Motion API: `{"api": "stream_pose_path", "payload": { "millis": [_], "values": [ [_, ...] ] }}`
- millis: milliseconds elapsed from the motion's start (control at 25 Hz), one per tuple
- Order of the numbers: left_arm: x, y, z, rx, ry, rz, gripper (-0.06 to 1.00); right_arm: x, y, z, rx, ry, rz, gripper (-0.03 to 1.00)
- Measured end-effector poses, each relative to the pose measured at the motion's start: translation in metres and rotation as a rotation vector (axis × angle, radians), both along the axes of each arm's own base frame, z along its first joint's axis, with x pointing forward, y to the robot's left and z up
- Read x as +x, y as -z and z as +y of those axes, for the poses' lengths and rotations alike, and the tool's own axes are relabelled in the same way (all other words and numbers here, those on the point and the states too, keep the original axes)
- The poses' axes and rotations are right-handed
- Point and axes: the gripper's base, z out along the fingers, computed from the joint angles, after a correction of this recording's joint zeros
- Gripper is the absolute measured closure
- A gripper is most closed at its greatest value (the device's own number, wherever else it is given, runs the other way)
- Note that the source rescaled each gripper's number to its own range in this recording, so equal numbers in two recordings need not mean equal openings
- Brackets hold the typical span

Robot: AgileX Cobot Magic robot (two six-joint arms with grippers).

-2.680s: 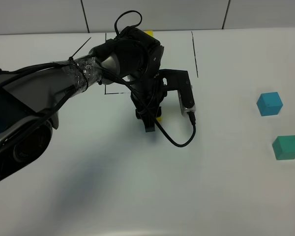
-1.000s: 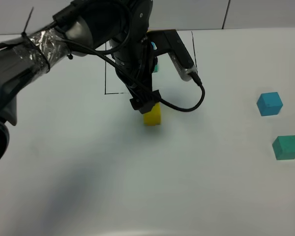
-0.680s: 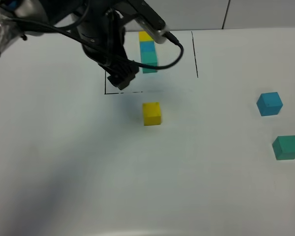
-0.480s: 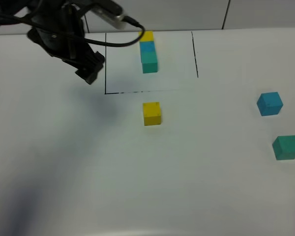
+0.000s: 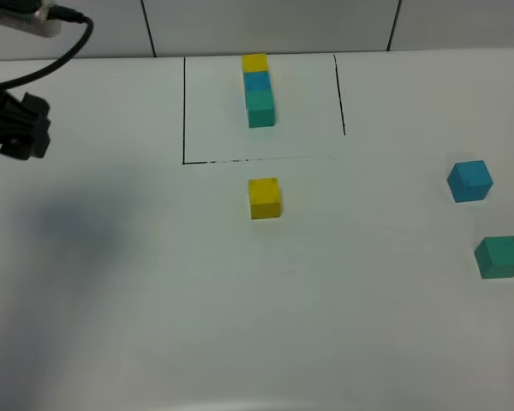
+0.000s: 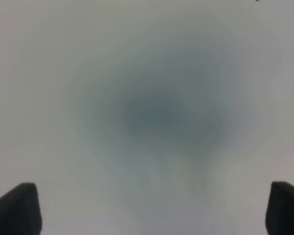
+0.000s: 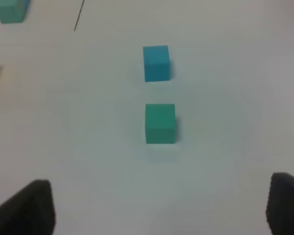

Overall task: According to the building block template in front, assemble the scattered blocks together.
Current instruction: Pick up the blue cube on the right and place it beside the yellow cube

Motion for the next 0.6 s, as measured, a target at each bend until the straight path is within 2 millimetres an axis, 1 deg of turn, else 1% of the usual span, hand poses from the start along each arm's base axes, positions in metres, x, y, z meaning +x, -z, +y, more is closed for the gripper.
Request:
{"api": "stream_pose_path", "payload": {
  "millis": [80,200,320,480,600],
  "values": [
    [-0.024,-0.004,0.005,-0.022,-0.028,-0.025,0.03,0.0,0.0,0.0,0.0,0.0,0.0,0.22],
    [-0.056,-0.002,0.012,-0.056,-0.074,-0.045,0.03,0.0,0.0,0.0,0.0,0.0,0.0,0.22],
    [-0.086,0.004,0.018,-0.083,-0.093,-0.059,0.03,0.0,0.0,0.0,0.0,0.0,0.0,0.22],
    [-0.126,0.006,0.024,-0.152,-0.097,-0.129,0.03,0.0,0.0,0.0,0.0,0.0,0.0,0.22],
    [-0.155,0.013,0.028,-0.188,-0.094,-0.176,0.03,0.0,0.0,0.0,0.0,0.0,0.0,0.22]
  ]
}}
